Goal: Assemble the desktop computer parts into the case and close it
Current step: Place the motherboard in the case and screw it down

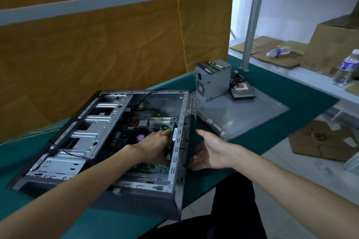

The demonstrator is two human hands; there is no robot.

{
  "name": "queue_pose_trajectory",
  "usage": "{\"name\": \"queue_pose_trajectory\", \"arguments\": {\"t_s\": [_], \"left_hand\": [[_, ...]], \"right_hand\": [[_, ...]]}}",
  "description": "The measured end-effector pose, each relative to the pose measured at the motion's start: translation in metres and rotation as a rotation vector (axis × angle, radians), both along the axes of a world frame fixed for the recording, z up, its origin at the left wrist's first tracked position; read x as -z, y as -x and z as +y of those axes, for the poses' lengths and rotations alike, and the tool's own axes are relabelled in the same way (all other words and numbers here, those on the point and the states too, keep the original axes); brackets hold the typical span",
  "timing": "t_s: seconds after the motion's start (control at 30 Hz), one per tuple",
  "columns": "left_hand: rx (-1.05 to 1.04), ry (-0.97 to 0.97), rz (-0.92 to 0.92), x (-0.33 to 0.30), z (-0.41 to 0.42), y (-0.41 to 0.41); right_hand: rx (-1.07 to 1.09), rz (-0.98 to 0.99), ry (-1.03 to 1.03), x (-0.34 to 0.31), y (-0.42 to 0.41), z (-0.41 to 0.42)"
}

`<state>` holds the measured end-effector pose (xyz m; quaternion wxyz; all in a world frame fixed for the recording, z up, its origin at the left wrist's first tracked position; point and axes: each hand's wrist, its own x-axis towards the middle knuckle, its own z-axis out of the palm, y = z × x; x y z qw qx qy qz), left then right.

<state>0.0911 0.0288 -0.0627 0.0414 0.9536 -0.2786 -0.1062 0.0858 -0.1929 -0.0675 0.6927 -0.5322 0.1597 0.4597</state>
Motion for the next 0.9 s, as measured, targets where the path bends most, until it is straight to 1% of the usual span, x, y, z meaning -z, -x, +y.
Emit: {"name": "queue_pose_trajectory", "arguments": {"t_s": [0.07, 0.17, 0.33, 0.43, 0.47, 0.53, 0.63, 0.7, 0.73, 0.83, 0.9], "left_hand": [[-0.006, 0.003, 0.007, 0.001, 0.0, 0.001], [0.002, 0.014, 0.004, 0.003, -0.001, 0.001], [0.007, 0.051, -0.014, 0.001, -0.003, 0.003], [0.012, 0.026, -0.034, -0.004, -0.002, 0.003], [-0.024, 0.002, -0.035, -0.007, 0.001, 0.002], [-0.17, 0.01, -0.049, -0.013, 0.013, 0.0], [-0.509, 0.069, -0.138, -0.016, 0.045, -0.006], [-0.722, 0.06, -0.028, -0.012, 0.059, -0.011], [-0.782, 0.081, 0.054, -0.01, 0.062, -0.014], [-0.852, 0.156, 0.238, -0.009, 0.057, -0.017], [-0.851, 0.109, 0.266, -0.008, 0.049, -0.017]], "right_hand": [[-0.004, 0.036, -0.071, 0.001, -0.002, -0.001], [-0.026, 0.042, -0.113, -0.004, -0.005, -0.001], [-0.083, -0.005, -0.084, -0.008, -0.005, -0.003], [-0.028, -0.016, -0.059, -0.004, -0.001, -0.004], [-0.009, -0.016, -0.054, -0.002, 0.0, -0.005], [0.004, -0.019, -0.054, 0.001, 0.001, -0.007], [-0.007, -0.011, -0.051, 0.001, -0.002, -0.009], [-0.044, -0.007, -0.036, -0.002, -0.007, -0.008], [-0.058, -0.005, -0.022, -0.003, -0.008, -0.006], [-0.092, -0.002, -0.007, -0.005, -0.008, -0.005], [-0.106, 0.003, -0.025, -0.006, -0.005, -0.005]]}}
